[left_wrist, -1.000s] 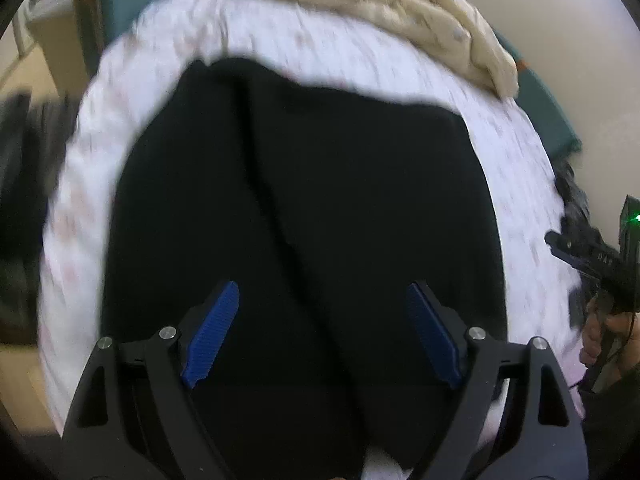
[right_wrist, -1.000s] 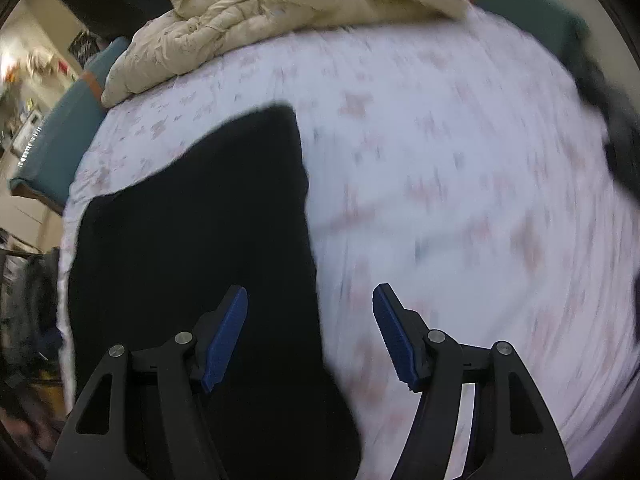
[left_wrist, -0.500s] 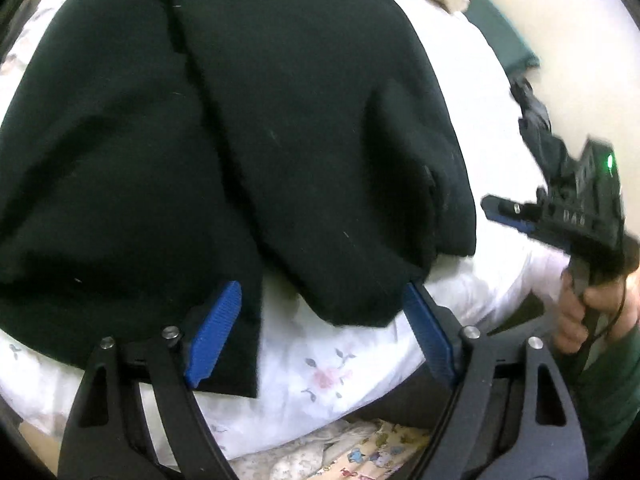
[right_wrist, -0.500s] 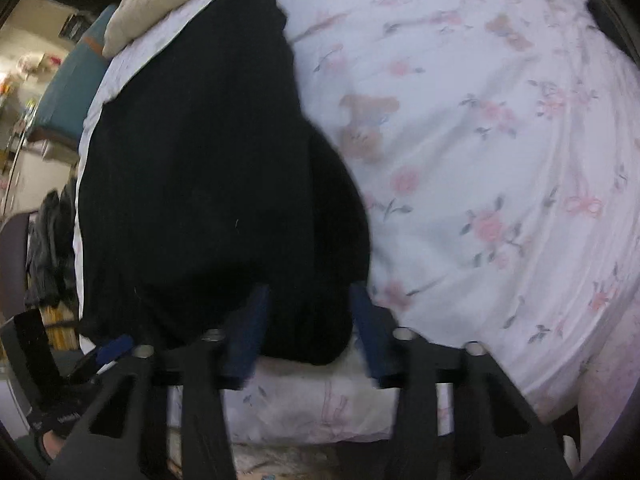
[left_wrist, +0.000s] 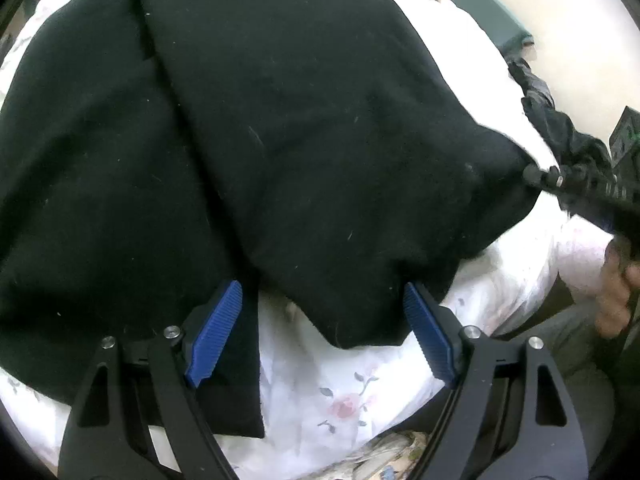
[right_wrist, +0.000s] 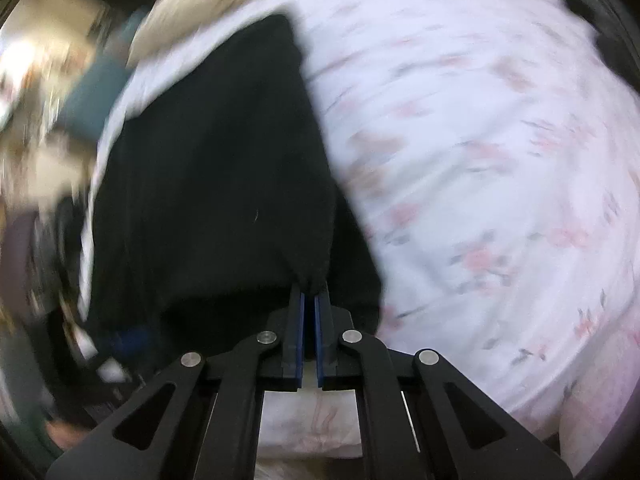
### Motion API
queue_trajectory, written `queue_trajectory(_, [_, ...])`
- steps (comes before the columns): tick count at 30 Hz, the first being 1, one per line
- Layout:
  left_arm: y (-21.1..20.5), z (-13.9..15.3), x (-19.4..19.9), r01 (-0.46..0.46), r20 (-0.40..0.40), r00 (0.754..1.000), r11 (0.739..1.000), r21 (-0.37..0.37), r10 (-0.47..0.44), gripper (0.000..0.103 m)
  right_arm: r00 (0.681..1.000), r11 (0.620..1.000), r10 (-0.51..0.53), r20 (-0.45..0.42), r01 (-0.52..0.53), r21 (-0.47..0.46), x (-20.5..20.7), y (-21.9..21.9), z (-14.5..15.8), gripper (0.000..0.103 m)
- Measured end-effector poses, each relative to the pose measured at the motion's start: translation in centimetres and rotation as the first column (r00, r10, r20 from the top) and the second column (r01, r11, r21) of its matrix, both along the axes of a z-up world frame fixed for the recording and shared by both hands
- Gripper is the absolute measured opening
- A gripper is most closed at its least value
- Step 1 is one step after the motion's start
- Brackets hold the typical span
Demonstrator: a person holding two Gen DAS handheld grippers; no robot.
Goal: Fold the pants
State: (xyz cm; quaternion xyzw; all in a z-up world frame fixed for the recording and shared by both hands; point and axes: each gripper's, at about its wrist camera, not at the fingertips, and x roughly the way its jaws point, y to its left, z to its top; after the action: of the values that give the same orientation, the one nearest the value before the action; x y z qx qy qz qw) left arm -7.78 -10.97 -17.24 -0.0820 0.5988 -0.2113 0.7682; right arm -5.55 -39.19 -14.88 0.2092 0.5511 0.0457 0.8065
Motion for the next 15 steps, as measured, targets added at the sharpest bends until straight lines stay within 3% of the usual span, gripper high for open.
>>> queue_trajectory(2, [-0.1,0.0,-0.3,0.022,0.006,1.0,1.0,0.015,-0.023,0.08,0.996,0.996,-0.065,-0.053,0.068,0.051,-0.2,-1.6,-1.3,0.003])
queue_trajectory(4, [0.2,0.4,-0.8,0.032,0.0,0.999,0.999,0.017,-0.032,0.08,0.994,0.998,-0.063,-0.091,0.066,0.026,0.2,-1.5,-2.3,0.003])
queue_trajectory(9, [0.8,1.6,-2.5,0.104,-0.013,0.994,0.994,0.015,-0.104,0.08,0.992,0.995,-0.1,-0.071,0.1,-0.001,0.3,-1.6,-1.7,0.003])
queue_trajectory(12, [0.6,1.1,-3.2,0.153,0.006,0.988,0.987,0.058,-0.153,0.08,0.99,0.992,-0.128,-0.055,0.128,-0.006,0.3,-2.4,-1.5,0.003])
queue_trajectory(14, [-0.3,1.0,-3.2,0.183,0.044,0.981,0.979,0.086,-0.187,0.058,0.988,0.989,-0.15,-0.039,0.15,-0.003,0.1,-2.7,-1.0,0.003])
queue_trajectory(15, [-0.8,1.0,-3.0,0.199,0.059,0.977,0.976,0.09,-0.204,0.055,0.988,0.988,-0.153,-0.038,0.153,0.003,0.0,-2.7,-1.0,0.003])
